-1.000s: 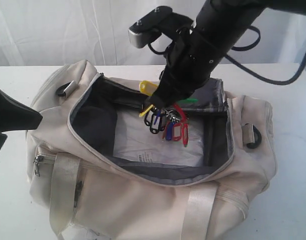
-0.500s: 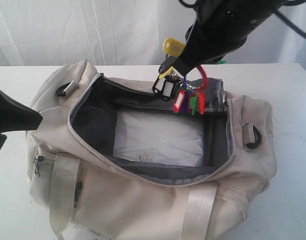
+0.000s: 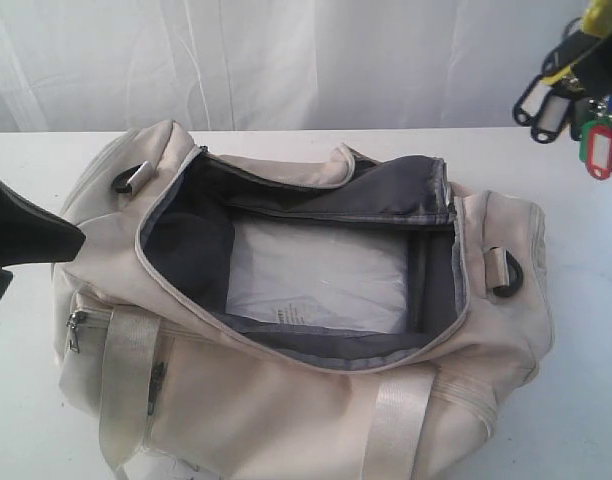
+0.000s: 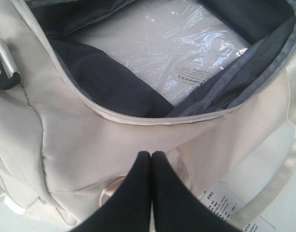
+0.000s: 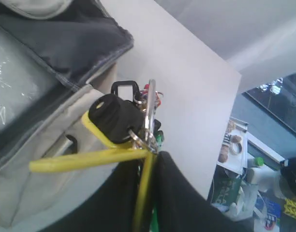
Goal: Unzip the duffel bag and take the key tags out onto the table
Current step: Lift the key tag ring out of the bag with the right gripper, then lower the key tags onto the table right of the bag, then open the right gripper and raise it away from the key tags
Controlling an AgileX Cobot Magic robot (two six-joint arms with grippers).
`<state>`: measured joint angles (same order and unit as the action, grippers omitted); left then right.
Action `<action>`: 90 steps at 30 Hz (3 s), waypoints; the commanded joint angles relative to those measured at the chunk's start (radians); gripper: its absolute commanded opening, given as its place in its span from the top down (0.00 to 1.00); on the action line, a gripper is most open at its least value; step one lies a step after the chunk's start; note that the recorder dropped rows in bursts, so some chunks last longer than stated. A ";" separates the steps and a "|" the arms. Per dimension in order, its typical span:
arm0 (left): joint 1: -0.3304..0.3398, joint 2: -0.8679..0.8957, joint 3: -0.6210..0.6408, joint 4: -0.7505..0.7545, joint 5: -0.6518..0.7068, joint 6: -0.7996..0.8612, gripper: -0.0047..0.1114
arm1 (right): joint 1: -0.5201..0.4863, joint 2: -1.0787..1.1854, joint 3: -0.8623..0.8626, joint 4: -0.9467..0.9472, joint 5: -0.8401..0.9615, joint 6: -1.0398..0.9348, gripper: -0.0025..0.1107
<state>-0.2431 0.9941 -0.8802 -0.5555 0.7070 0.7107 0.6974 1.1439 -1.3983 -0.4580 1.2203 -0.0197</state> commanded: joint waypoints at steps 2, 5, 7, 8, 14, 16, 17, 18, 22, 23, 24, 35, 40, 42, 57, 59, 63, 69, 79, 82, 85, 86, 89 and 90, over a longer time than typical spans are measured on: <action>-0.002 -0.009 -0.007 -0.016 0.021 0.001 0.96 | 0.000 -0.104 0.166 -0.122 0.001 0.118 0.98; -0.002 -0.009 -0.007 -0.016 0.021 0.001 0.96 | 0.000 -0.133 0.273 -0.160 0.001 0.173 0.98; -0.002 -0.009 -0.007 -0.017 0.021 0.001 0.96 | 0.000 -0.139 0.344 -0.170 0.001 0.221 0.98; -0.002 -0.009 -0.007 -0.017 0.021 0.001 0.96 | 0.000 -0.139 0.384 -0.170 0.001 0.240 0.98; -0.002 -0.009 -0.007 -0.019 0.021 0.001 0.96 | 0.000 -0.083 0.605 -0.105 0.001 0.293 0.98; -0.002 -0.009 -0.007 -0.021 0.021 0.001 0.96 | 0.000 -0.037 0.677 -0.042 0.001 0.293 0.98; -0.002 -0.009 -0.007 -0.024 0.021 0.001 0.96 | 0.000 -0.018 0.694 -0.014 -0.023 0.293 0.98; -0.002 -0.009 -0.007 -0.027 0.021 0.001 0.96 | 0.000 0.001 0.704 0.015 -0.058 0.293 0.98; -0.002 -0.009 -0.007 -0.027 0.021 0.001 0.96 | 0.000 0.082 0.715 0.074 -0.260 0.285 0.98; -0.002 -0.009 -0.007 -0.027 0.021 0.001 0.96 | 0.000 0.128 0.708 0.089 -0.340 0.277 0.98; -0.002 -0.009 -0.007 -0.027 0.021 0.001 0.96 | 0.000 0.160 0.707 0.094 -0.391 0.272 0.98; -0.002 -0.009 -0.007 -0.035 0.019 0.001 0.96 | 0.036 0.532 0.357 0.367 -0.561 0.060 0.98; -0.002 -0.009 -0.007 -0.035 0.019 0.001 0.96 | 0.039 0.600 0.279 0.353 -0.450 0.060 0.98; -0.002 -0.009 -0.007 -0.035 0.019 0.001 0.96 | 0.039 0.588 0.281 0.337 -0.344 0.060 0.98; -0.002 -0.009 -0.007 -0.035 0.019 0.001 0.96 | 0.039 0.534 0.363 0.383 -0.311 0.060 0.57; -0.002 -0.009 -0.007 -0.035 0.019 0.003 0.96 | 0.039 0.532 0.358 0.381 -0.252 0.060 0.42; -0.002 -0.009 -0.007 -0.035 0.019 0.003 0.96 | 0.039 0.486 0.305 0.383 -0.103 0.060 0.48; -0.002 -0.009 -0.007 -0.035 0.019 0.003 0.96 | 0.039 0.327 0.282 0.378 0.001 0.034 0.83; -0.002 -0.009 -0.007 -0.049 -0.008 0.003 0.96 | 0.039 -0.014 0.284 0.377 -0.296 0.075 0.98; -0.002 -0.009 -0.007 -0.049 -0.008 0.003 0.96 | 0.039 -0.073 0.282 0.377 -0.344 0.077 0.98; -0.002 -0.009 -0.007 -0.049 -0.006 0.003 0.96 | 0.039 -0.117 0.282 0.377 -0.356 0.082 0.98; -0.002 -0.009 -0.007 -0.049 -0.006 0.003 0.96 | 0.039 -0.129 0.282 0.377 -0.358 0.082 0.98; -0.002 -0.009 -0.007 -0.049 -0.006 0.003 0.96 | 0.039 -0.156 0.282 0.377 -0.358 0.082 0.98; -0.002 -0.009 -0.007 -0.049 -0.006 0.003 0.96 | 0.039 -0.160 0.282 0.377 -0.358 0.082 0.98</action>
<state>-0.2431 0.9941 -0.8802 -0.5809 0.6924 0.7147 0.7339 1.0066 -1.1131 -0.0755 0.8733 0.0597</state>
